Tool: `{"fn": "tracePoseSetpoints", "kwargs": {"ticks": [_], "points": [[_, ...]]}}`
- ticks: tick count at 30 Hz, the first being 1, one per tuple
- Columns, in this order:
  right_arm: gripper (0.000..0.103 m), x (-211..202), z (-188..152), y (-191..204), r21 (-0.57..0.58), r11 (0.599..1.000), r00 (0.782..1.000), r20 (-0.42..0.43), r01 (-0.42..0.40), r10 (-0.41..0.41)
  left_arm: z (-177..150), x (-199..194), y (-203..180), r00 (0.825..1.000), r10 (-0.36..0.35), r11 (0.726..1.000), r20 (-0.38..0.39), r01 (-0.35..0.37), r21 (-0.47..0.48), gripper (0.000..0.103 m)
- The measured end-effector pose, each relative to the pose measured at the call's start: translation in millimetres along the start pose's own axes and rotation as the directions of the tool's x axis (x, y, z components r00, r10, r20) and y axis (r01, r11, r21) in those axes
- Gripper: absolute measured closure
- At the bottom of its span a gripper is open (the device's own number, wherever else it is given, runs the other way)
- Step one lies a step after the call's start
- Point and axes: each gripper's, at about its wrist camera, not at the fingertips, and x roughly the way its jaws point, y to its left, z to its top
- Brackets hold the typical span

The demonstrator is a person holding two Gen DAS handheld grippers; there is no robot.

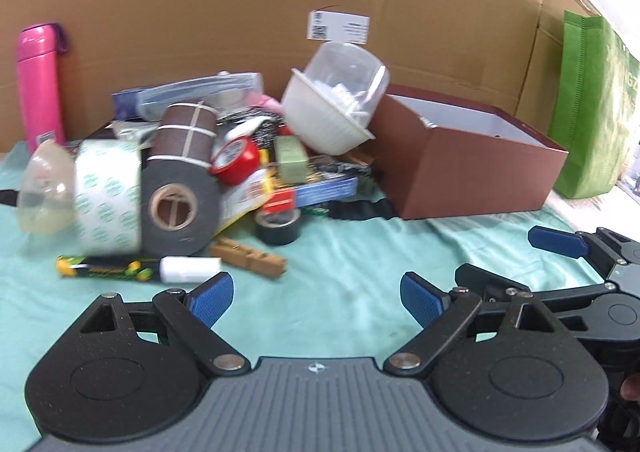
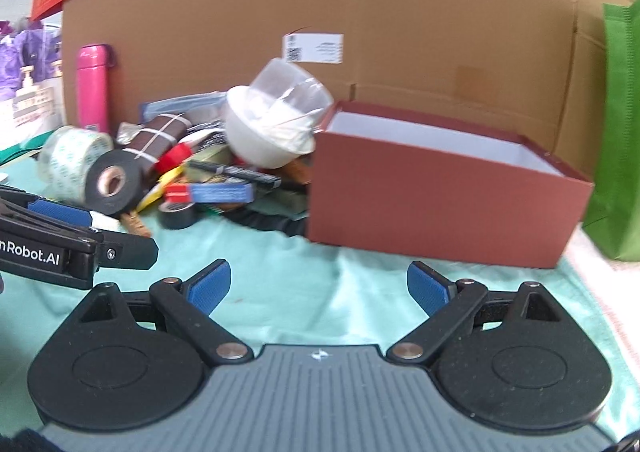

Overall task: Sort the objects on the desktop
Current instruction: 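Withdraw the left gripper back over the table toward the marker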

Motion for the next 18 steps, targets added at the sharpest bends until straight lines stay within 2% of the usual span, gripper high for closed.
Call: {"fn": "tracePoseSetpoints", "kwargs": {"ticks": [10,18], "points": [[0.010,10.6,-2.0,38.5,-0.036,0.990,0.990,-0.031,-0.139,0.137,-10.9,-5.2,45.9,0.998,0.067,0.994,-0.023,-0.068,-0.085,0.010],[0.011,23.9,4.5,63.9,-0.086,0.973,0.976,-0.054,-0.215,0.211,-8.2,2.4,76.9,0.994,0.096,0.980,-0.047,-0.103,-0.170,0.017]]}}
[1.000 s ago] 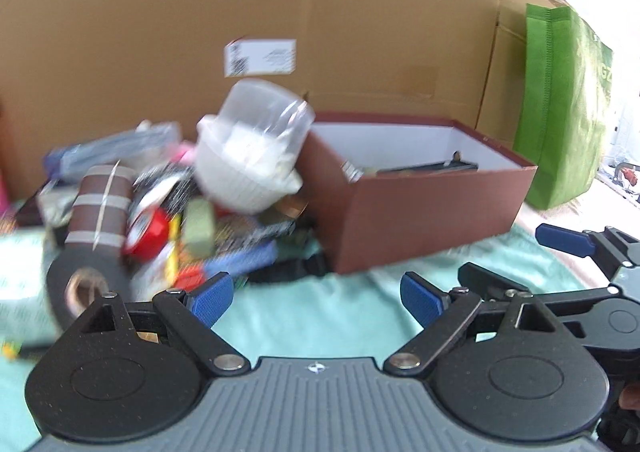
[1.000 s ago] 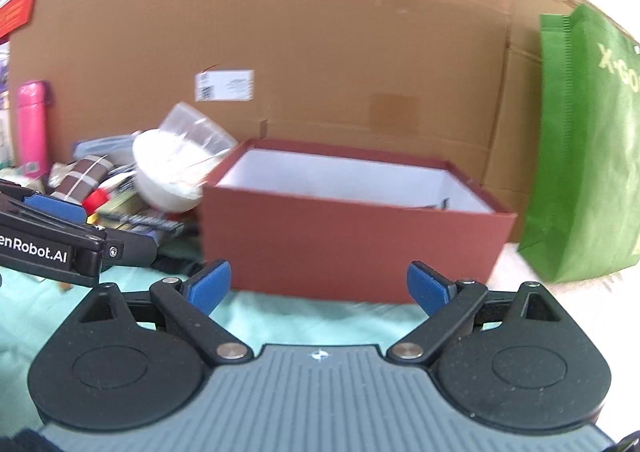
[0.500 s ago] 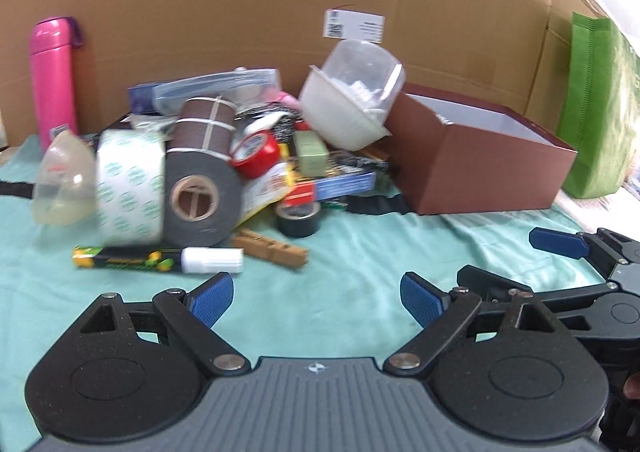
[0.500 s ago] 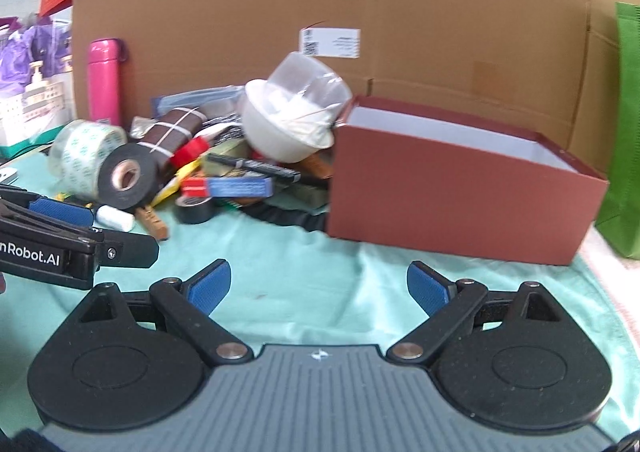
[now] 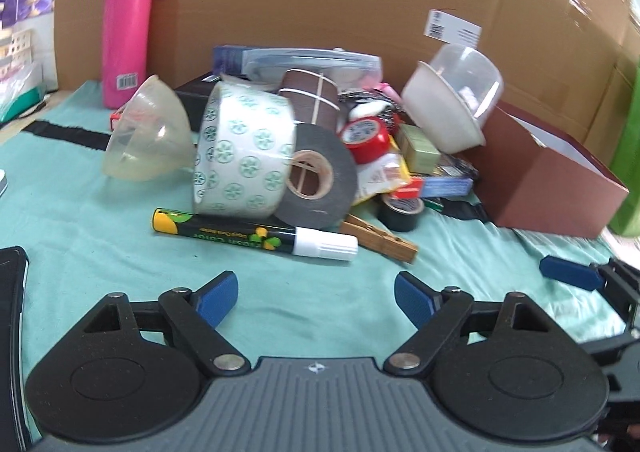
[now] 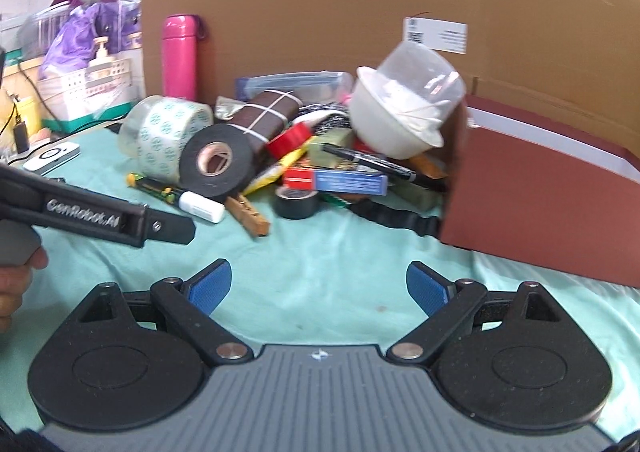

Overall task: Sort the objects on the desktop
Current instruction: 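Withdraw the left gripper back over the table toward the marker, then grasp the black marker with the left gripper while the right gripper grasps the wooden clothespin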

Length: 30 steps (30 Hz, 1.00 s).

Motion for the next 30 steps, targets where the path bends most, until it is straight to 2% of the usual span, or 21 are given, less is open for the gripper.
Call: {"fn": "tracePoseSetpoints", "kwargs": {"ticks": [3,9,11,18,20,24,30], "points": [[0.012,7.5,3.9,4.7,-0.006,1.000,1.000,-0.009,-0.017,0.017,4.3,6.2,4.0,1.000,0.009,1.000,-0.003,-0.009,-0.017,0.024],[0.012,23.5,11.7,15.0,-0.032,0.998,0.999,-0.024,-0.050,0.049,18.2,17.0,13.0,1.000,0.003,0.996,-0.007,-0.003,-0.094,0.025],[0.013,27.5,13.9,18.6,-0.042,0.997,0.998,-0.028,-0.058,0.057,22.3,23.5,12.6,1.000,0.020,0.994,-0.013,-0.021,-0.107,0.025],[0.013,35.4,17.7,23.3,-0.048,0.996,0.997,-0.041,-0.074,0.072,28.7,35.7,-0.1,0.993,0.119,0.990,-0.022,-0.120,-0.072,0.023],[0.013,37.0,17.8,24.0,-0.045,0.996,0.997,-0.044,-0.071,0.069,28.2,40.2,-4.8,0.987,0.158,0.987,-0.021,-0.159,-0.036,0.019],[0.013,36.3,17.8,25.2,-0.050,0.996,0.997,-0.040,-0.074,0.072,22.7,46.5,-10.2,0.970,0.245,0.968,-0.002,-0.244,0.058,0.020],[0.013,34.1,17.7,22.5,-0.037,0.996,0.996,-0.031,-0.081,0.080,10.8,22.7,15.0,0.962,0.273,0.962,0.021,-0.273,0.025,0.026]]}}
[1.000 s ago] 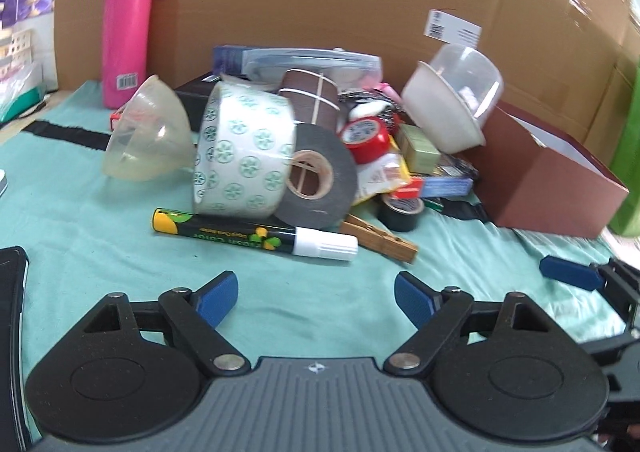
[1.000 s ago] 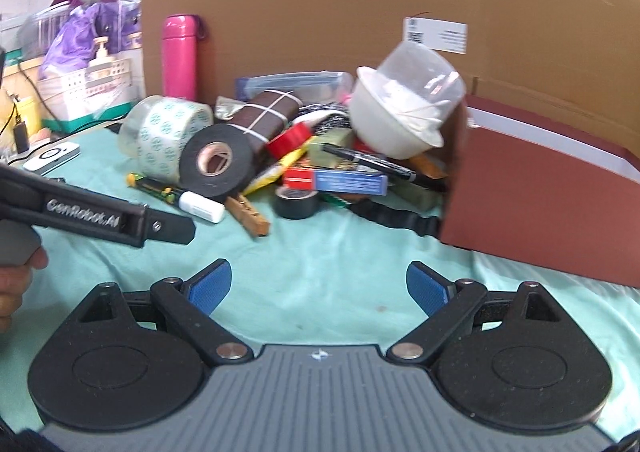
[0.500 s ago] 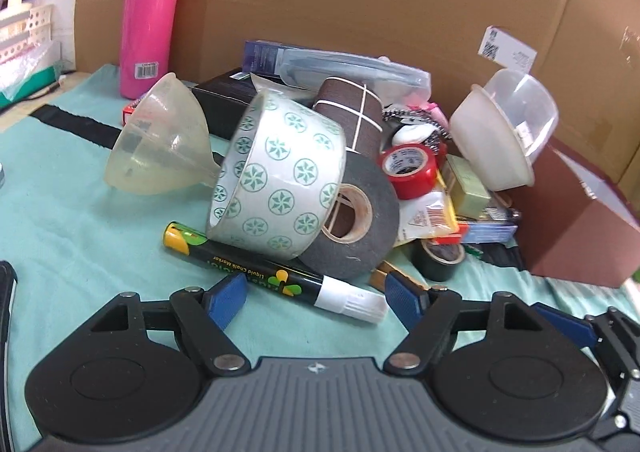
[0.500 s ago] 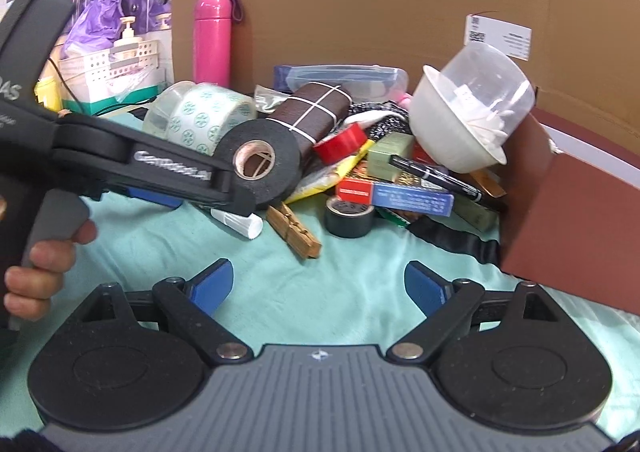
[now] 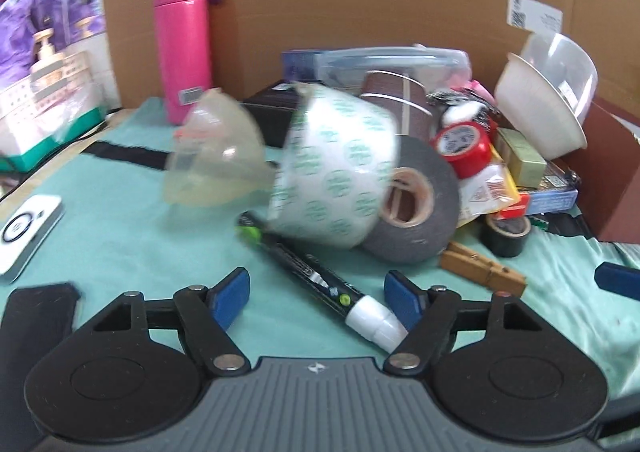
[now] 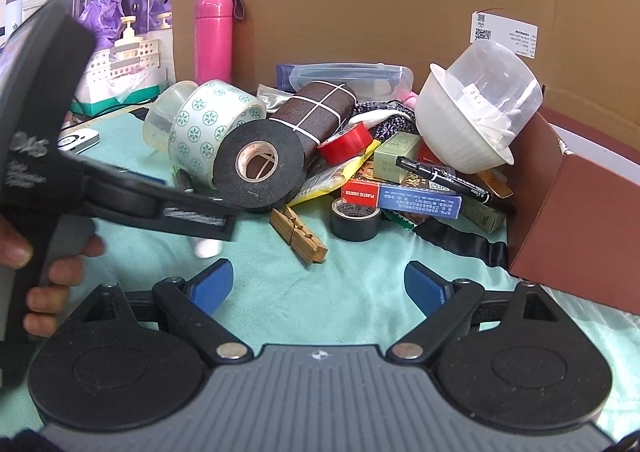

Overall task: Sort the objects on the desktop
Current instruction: 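Grasp the black marker with the left gripper while the right gripper grasps the wooden clothespin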

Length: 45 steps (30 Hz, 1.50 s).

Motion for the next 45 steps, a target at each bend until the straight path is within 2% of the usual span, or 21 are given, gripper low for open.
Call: {"fn": "tracePoseSetpoints", "kwargs": {"ticks": [4,11,16,17,18,20,26,29,33,36,38,40,42,45], "points": [[0.013,2.9,0.9,-0.5,-0.002,1.000,1.000,-0.007,-0.011,0.011,-5.4,-12.9,24.1,0.999,-0.034,0.998,0.006,0.034,-0.054,0.031],[0.014,18.6,11.4,2.2,-0.023,0.999,1.000,0.000,-0.029,0.029,-9.5,-24.6,38.6,0.999,-0.043,0.997,0.004,0.044,-0.071,0.067],[0.034,39.4,19.0,2.2,0.002,0.998,0.997,-0.049,-0.063,0.063,-8.9,-23.2,42.9,0.999,-0.050,0.996,0.003,0.050,-0.074,0.073],[0.045,41.6,19.1,1.8,0.007,0.998,0.996,-0.060,-0.067,0.067,-9.1,-23.3,42.9,0.999,-0.047,0.996,0.003,0.047,-0.072,0.076],[0.052,42.0,18.9,1.0,0.012,0.998,0.996,-0.064,-0.065,0.066,-9.3,-23.6,42.4,0.999,-0.041,0.997,0.002,0.041,-0.064,0.084],[0.074,38.7,16.8,0.5,0.013,0.998,0.996,-0.057,-0.061,0.062,-10.6,-25.0,43.5,0.999,-0.047,0.998,0.000,0.047,-0.051,0.085],[0.091,16.4,3.4,6.8,-0.029,0.997,0.996,-0.064,-0.066,0.064,-23.3,-42.6,42.3,0.997,-0.081,0.996,-0.010,0.082,0.030,0.085],[0.096,-3.1,-6.4,8.8,-0.032,0.996,0.994,-0.065,-0.089,0.087,-33.3,-58.2,45.5,0.992,-0.125,0.990,-0.028,0.127,0.066,0.085],[0.096,-21.5,-12.9,10.8,-0.032,0.993,0.993,-0.055,-0.110,0.109,-40.2,-69.2,47.8,0.986,-0.158,0.983,-0.048,0.162,0.090,0.084],[0.091,-16.3,-6.3,12.3,-0.051,0.997,0.998,-0.030,-0.065,0.063,-37.5,-64.1,47.1,0.986,-0.158,0.984,-0.047,0.161,0.074,0.082],[0.074,-8.2,-0.6,11.2,-0.058,0.997,0.999,-0.026,-0.043,0.041,-34.5,-59.5,47.2,0.984,-0.173,0.983,-0.047,0.176,0.057,0.074],[0.067,1.8,5.1,7.7,-0.048,0.998,0.999,-0.021,-0.050,0.049,-31.5,-55.2,45.2,0.983,-0.177,0.982,-0.045,0.180,0.055,0.067],[0.067,12.8,10.6,4.8,-0.033,0.998,0.998,-0.031,-0.052,0.051,-29.2,-51.1,41.7,0.985,-0.170,0.983,-0.041,0.173,0.068,0.063],[0.067,28.1,16.9,4.0,-0.023,0.998,0.998,-0.041,-0.055,0.054,-26.0,-45.5,38.6,0.987,-0.155,0.984,-0.035,0.158,0.083,0.062]]}}
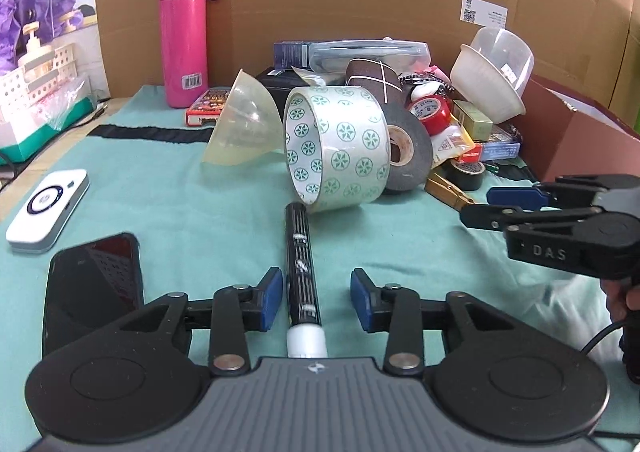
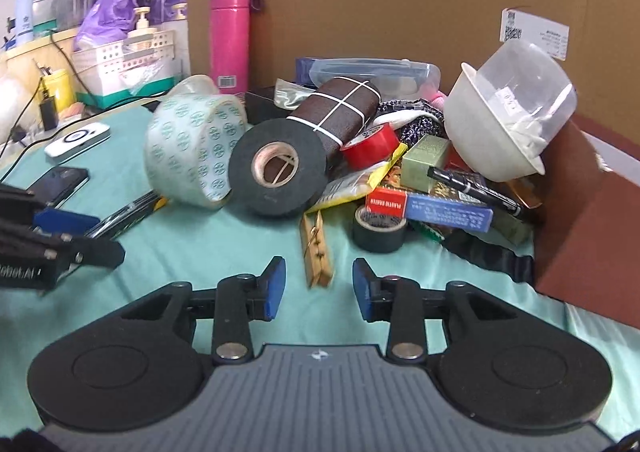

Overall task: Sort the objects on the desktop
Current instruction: 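Carry the marker with the left gripper while the right gripper carries the clothespin to the brown box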

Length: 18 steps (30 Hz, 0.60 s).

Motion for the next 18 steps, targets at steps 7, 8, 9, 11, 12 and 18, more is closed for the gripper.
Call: {"fn": "tracePoseSetpoints", "kwargs": {"ticks": [7,8,9,11,12,18], "points": [[0.070,20.0,6.4,-2.4,0.024,0.999,0.999,-0.031,-0.025,0.025,7.1,12.3,-3.4,0.999,0.033,0.999,0.011,-0.033,0.035,0.062],[0.078,19.1,5.9,-2.0,0.021,0.999,0.999,-0.029,-0.030,0.030,7.2,12.9,-4.6,0.999,0.036,0.998,0.012,-0.036,0.047,0.064],[0.081,18.0,5.2,-0.7,0.012,0.999,0.999,-0.029,-0.035,0.035,7.2,12.8,-5.3,0.999,0.035,0.998,0.011,-0.036,0.049,0.069],[0.094,14.8,3.2,4.4,-0.015,0.999,0.999,-0.029,-0.034,0.033,6.2,10.8,-7.0,0.999,0.037,0.997,0.011,-0.037,0.061,0.082],[0.094,12.3,1.6,7.0,-0.030,0.999,0.999,-0.029,-0.035,0.034,5.2,9.2,-8.0,0.999,0.033,0.997,0.010,-0.034,0.066,0.084],[0.094,-18.7,-15.5,14.8,-0.061,0.997,0.998,-0.038,-0.050,0.048,-9.2,-8.2,-25.7,0.999,-0.049,0.988,-0.001,0.049,0.143,0.088]]}}
